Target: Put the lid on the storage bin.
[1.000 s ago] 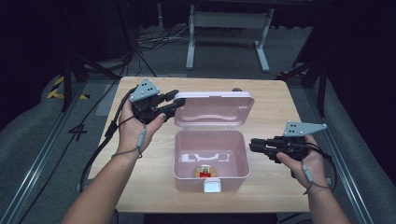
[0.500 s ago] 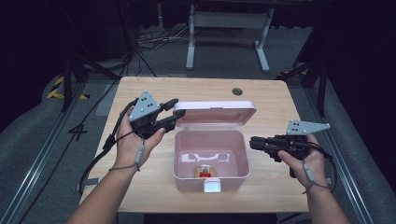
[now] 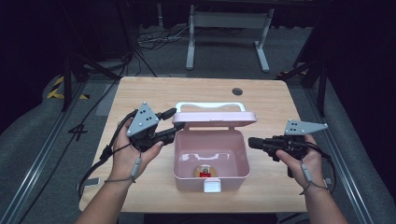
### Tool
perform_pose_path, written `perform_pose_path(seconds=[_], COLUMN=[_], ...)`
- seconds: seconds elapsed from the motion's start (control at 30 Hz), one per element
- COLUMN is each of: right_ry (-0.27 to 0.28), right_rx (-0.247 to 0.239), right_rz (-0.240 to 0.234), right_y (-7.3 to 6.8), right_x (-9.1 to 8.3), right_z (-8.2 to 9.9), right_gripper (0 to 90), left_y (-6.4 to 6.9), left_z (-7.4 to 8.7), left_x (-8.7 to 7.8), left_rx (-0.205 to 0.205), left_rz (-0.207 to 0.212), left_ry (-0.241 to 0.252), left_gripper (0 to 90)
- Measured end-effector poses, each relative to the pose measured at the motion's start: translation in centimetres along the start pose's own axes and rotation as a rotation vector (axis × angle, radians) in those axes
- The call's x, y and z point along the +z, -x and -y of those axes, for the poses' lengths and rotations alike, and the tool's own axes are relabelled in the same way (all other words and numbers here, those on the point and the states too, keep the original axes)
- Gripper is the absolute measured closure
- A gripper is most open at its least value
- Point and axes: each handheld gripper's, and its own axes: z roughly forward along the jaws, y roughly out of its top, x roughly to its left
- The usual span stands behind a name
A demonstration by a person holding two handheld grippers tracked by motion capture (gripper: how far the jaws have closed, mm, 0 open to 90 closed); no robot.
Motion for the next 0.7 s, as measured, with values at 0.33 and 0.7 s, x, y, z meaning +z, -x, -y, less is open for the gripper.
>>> perform_pose_path(seconds=[0.33, 0.7], right_ry=[0.043, 0.040], right_rx=[-0.014, -0.034], right_rz=[-0.017, -0.027], right_y=[-0.3, 0.0], right_x=[0.2, 1.0], right_z=[-0.6, -1.1], right_gripper=[87.9, 89.1], left_y=[0.0, 0.7], left_z=[0.7, 1.3], left_x=[-0.8, -2.3], left_rx=[-0.041, -0.027], left_rz=[0.029, 0.026], left_ry=[-0.011, -0.085], left_gripper=[54.3, 50.0])
